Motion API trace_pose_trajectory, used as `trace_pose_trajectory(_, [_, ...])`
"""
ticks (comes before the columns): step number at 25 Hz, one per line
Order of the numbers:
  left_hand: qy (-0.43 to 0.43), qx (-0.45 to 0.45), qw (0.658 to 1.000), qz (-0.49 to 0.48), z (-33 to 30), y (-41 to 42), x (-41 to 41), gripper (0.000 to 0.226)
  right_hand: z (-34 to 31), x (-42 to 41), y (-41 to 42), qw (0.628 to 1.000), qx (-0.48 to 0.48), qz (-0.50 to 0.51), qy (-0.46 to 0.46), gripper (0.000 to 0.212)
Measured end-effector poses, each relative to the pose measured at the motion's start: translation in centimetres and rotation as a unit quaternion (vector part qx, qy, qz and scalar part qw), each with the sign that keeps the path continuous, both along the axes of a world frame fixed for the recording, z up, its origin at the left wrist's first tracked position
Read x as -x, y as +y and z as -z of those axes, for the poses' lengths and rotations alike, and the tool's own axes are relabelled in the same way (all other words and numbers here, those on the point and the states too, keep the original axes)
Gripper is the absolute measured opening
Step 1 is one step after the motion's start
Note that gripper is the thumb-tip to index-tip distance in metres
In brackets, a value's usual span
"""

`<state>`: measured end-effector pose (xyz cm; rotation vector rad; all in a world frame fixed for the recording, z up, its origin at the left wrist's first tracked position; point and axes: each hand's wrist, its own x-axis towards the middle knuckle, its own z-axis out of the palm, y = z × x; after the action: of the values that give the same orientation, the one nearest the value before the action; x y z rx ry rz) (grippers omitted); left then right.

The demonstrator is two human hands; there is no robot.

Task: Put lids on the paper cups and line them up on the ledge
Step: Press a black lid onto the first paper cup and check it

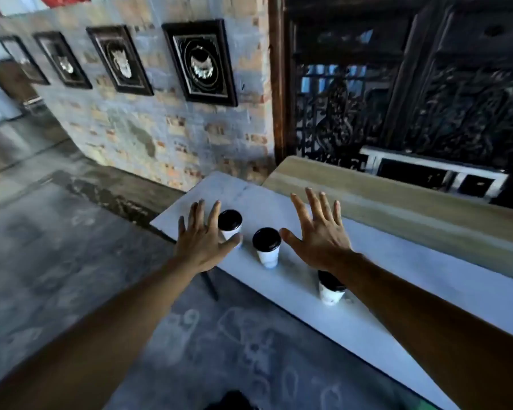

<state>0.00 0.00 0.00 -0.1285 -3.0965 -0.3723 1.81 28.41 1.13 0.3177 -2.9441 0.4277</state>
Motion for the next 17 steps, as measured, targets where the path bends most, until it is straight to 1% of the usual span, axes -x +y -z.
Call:
trace_pose_trajectory(4, [-0.049,0.013,0.998,-0.022,5.4,-3.8,1.9,0.126,3.7,2.6,-4.7,0.999,-0.004,-0.016,-0.042,0.083])
trace_pose_trajectory(8, [-0.081,-0.060,0.995,-0.027,11.8,-8.3,7.2,0.128,6.6,8.1,-9.6,0.998,0.008,0.002,-0.063,0.083])
trace_pose_trajectory(12, [-0.150,-0.109,0.983,0.006,16.4,-11.2,12.1,0.125,8.7,12.8,-14.7,0.993,0.013,0.044,-0.107,0.082])
trace_pose_trajectory(17, [-0.190,-0.140,0.969,0.071,18.9,-12.0,16.9,0.115,9.9,15.6,-18.3,0.985,0.046,0.082,-0.146,0.074])
